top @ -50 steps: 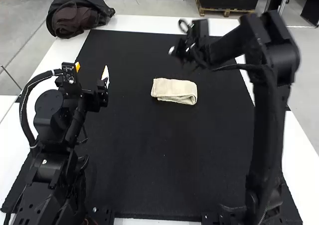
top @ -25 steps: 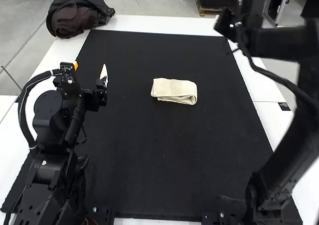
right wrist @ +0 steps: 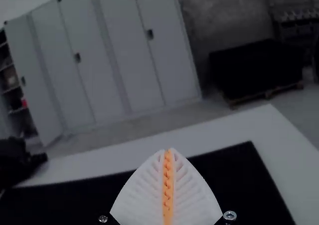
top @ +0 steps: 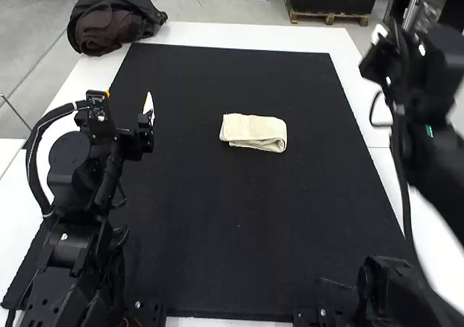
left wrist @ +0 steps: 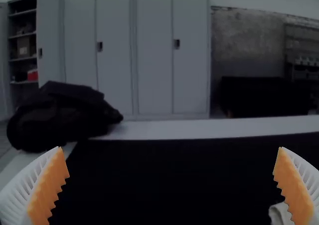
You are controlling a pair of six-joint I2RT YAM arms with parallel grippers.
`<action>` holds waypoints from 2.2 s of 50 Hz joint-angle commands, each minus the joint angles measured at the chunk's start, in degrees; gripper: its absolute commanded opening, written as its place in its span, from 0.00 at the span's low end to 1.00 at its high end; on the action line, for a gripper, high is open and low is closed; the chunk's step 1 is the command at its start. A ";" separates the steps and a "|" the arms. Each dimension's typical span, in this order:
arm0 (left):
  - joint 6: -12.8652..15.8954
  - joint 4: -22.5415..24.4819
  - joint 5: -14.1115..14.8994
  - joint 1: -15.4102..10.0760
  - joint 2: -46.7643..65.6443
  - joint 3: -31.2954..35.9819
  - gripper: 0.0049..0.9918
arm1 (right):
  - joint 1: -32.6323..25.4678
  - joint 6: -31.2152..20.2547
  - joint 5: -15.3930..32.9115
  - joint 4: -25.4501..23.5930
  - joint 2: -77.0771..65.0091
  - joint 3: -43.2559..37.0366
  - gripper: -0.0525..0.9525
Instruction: Fold the towel.
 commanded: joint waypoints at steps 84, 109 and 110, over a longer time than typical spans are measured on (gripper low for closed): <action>6.40 -9.17 -3.55 1.02 -0.95 -4.21 0.98 | -7.68 -11.78 -1.62 -24.01 -38.04 -29.47 0.97; 6.40 -8.99 -3.55 0.75 -0.95 -4.12 0.98 | -7.51 -11.78 -1.71 -23.57 -38.04 -29.47 0.97; 6.40 -8.99 -3.55 0.75 -0.95 -4.12 0.98 | -7.51 -11.78 -1.71 -23.57 -38.04 -29.47 0.97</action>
